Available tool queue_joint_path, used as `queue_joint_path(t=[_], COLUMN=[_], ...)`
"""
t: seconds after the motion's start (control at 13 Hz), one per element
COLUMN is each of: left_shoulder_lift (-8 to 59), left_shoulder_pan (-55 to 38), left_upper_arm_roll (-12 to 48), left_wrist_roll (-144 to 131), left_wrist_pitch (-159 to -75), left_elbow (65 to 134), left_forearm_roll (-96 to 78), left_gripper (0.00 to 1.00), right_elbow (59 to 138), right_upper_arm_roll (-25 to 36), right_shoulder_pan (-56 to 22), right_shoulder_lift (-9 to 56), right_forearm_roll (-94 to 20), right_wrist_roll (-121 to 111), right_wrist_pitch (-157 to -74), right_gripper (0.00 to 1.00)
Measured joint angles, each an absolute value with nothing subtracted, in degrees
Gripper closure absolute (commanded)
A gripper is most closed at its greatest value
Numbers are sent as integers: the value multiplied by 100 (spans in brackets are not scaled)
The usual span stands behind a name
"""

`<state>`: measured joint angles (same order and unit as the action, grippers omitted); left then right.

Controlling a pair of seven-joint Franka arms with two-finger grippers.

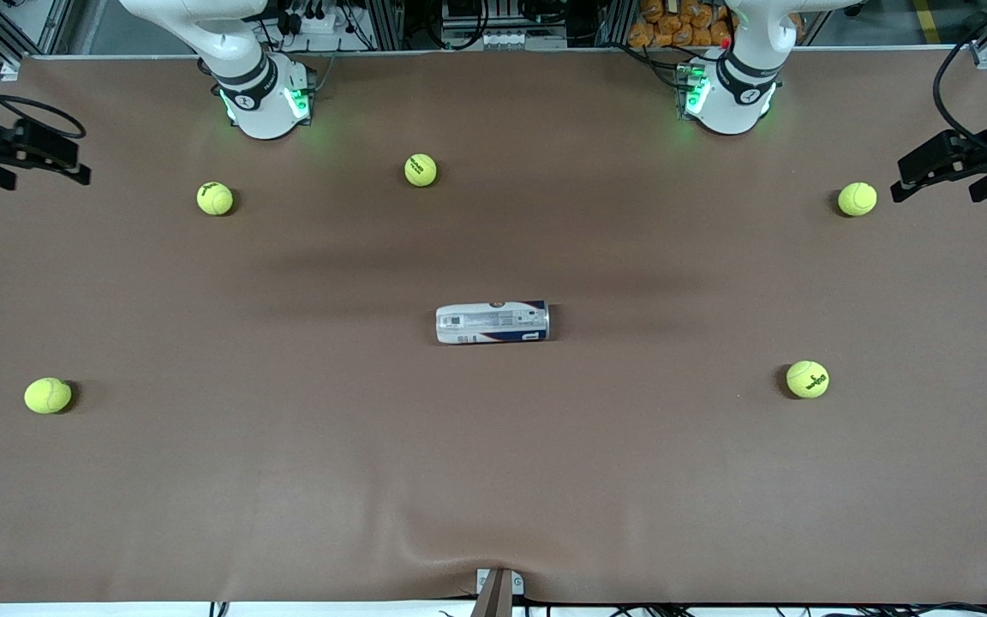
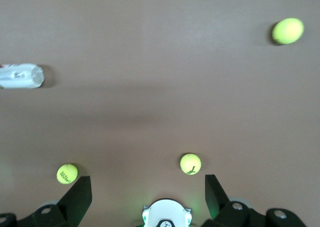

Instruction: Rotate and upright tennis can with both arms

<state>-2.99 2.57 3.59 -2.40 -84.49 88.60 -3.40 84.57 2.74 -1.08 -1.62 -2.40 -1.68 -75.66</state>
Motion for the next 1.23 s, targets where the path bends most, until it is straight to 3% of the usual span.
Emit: queue_joint_path(t=[0.62, 1.23], left_shoulder_lift=[-239, 704], left_shoulder_pan=[255, 195], left_upper_arm_roll=[426, 444], left_wrist_roll=[-241, -241], left_wrist_pitch=[-8319, -8442], left_elbow=[8917, 9121], left_forearm_roll=[-541, -1376], left_gripper=[0, 0], right_elbow=[8092, 8093], right_upper_arm_roll=[268, 280], right_shoulder_pan=[-84, -84], right_shoulder_lift=[-163, -105], right_forearm_roll=[-123, -187], right_wrist_roll=[93, 260], right_wrist_pitch=[-7622, -8112], right_gripper=[0, 0])
